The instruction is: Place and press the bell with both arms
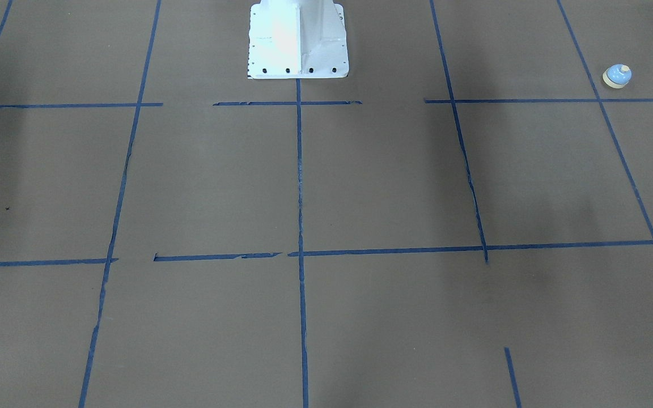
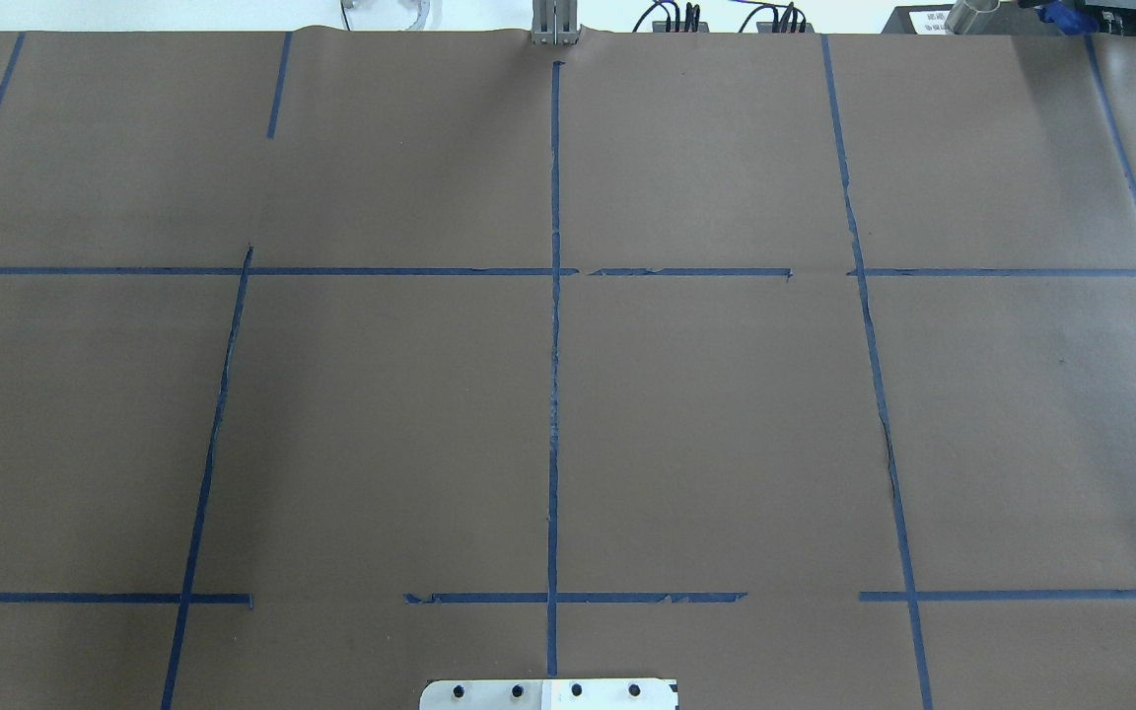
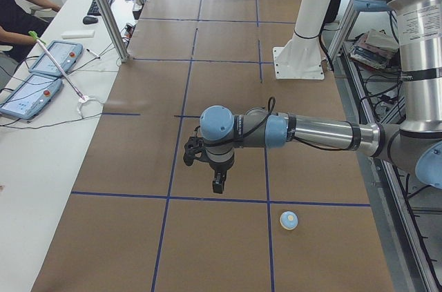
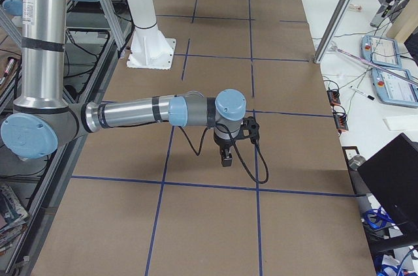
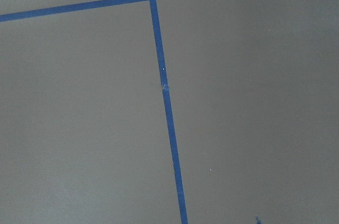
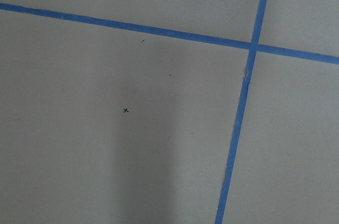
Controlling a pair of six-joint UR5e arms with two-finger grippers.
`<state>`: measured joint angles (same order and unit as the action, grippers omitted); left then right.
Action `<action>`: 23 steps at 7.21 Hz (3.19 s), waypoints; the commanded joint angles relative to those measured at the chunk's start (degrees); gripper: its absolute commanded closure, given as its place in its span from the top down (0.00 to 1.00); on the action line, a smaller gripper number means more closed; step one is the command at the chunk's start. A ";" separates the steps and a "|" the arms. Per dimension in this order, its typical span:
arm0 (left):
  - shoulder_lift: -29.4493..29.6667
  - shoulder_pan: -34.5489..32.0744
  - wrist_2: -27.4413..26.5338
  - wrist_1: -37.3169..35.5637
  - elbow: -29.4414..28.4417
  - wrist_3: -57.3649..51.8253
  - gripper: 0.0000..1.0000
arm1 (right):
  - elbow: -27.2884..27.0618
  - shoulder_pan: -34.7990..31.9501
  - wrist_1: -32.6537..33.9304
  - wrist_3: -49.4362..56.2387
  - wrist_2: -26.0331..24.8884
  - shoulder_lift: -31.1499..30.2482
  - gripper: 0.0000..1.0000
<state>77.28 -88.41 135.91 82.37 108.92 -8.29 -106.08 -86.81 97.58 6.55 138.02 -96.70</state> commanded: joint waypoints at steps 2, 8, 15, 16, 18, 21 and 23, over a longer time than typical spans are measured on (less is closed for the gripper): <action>-0.46 0.17 -0.11 0.68 -0.56 0.12 1.00 | 2.62 0.94 -0.02 -0.13 -0.12 0.80 1.00; -4.07 0.87 0.33 5.34 -0.55 0.38 1.00 | 2.90 1.56 -0.11 -0.22 0.31 0.81 1.00; -17.60 19.65 -0.03 32.59 -11.88 11.81 1.00 | 2.63 2.88 -1.24 -0.13 1.37 0.72 1.00; -17.61 20.90 -0.03 34.42 -13.46 11.81 1.00 | 2.63 2.96 -1.86 -0.13 1.37 0.46 1.00; -17.61 25.37 -0.03 37.86 -17.51 12.42 1.00 | 2.46 3.58 -1.96 -0.13 1.46 0.46 1.00; -17.52 29.51 0.50 38.04 -19.18 12.42 1.00 | 2.28 3.76 -1.96 -0.13 1.46 0.46 1.00; -17.52 30.66 0.50 38.13 -20.15 12.33 1.00 | 2.28 3.84 -1.96 -0.04 1.46 0.46 1.00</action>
<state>59.76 -58.65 136.39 120.42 89.33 4.07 -103.80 -83.05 95.62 6.43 139.48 -96.24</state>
